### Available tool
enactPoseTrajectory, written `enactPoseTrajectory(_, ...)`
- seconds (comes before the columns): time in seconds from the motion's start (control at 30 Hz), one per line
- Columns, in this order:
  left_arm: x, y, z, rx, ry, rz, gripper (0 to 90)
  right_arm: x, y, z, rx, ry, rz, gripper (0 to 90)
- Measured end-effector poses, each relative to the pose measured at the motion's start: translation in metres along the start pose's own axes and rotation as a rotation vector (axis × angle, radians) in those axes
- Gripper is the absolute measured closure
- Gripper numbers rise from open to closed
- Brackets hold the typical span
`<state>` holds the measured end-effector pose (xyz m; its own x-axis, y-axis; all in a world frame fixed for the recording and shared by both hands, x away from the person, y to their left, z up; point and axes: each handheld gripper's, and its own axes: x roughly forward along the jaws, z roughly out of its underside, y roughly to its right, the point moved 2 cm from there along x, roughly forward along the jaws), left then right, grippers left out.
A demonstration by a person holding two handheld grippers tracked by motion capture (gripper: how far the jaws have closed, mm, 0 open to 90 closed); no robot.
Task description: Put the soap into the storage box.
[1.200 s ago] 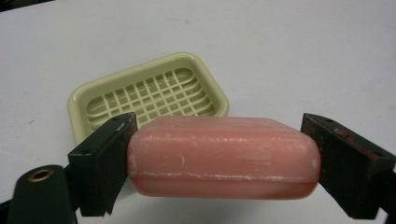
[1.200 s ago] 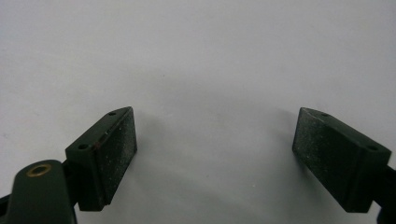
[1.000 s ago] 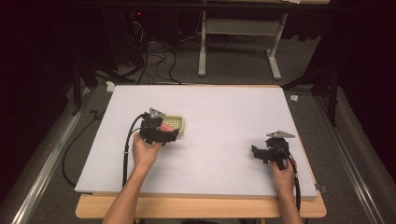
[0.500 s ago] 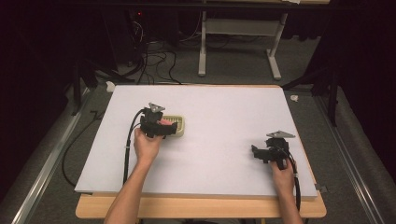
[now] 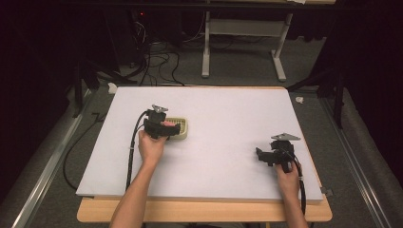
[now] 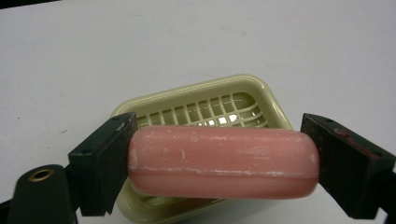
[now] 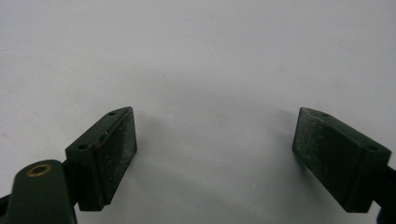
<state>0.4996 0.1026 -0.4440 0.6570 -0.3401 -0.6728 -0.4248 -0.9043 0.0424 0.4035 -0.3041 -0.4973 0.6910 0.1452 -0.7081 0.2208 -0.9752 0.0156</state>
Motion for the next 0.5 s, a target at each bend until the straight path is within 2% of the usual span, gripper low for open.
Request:
enactPoseTrajectory(0.3, 0.0073, 0.0011, 0.0032, 0.027, -0.028, -0.027, 14.2, 0.0000, 0.0000, 0.0000, 0.000, 0.000, 0.000, 14.4)
enactPoseTrajectory(0.5, 0.0094, 0.0046, 0.0036, 0.029, -0.026, -0.019, 14.1, 0.0000, 0.0000, 0.0000, 0.000, 0.000, 0.000, 14.4)
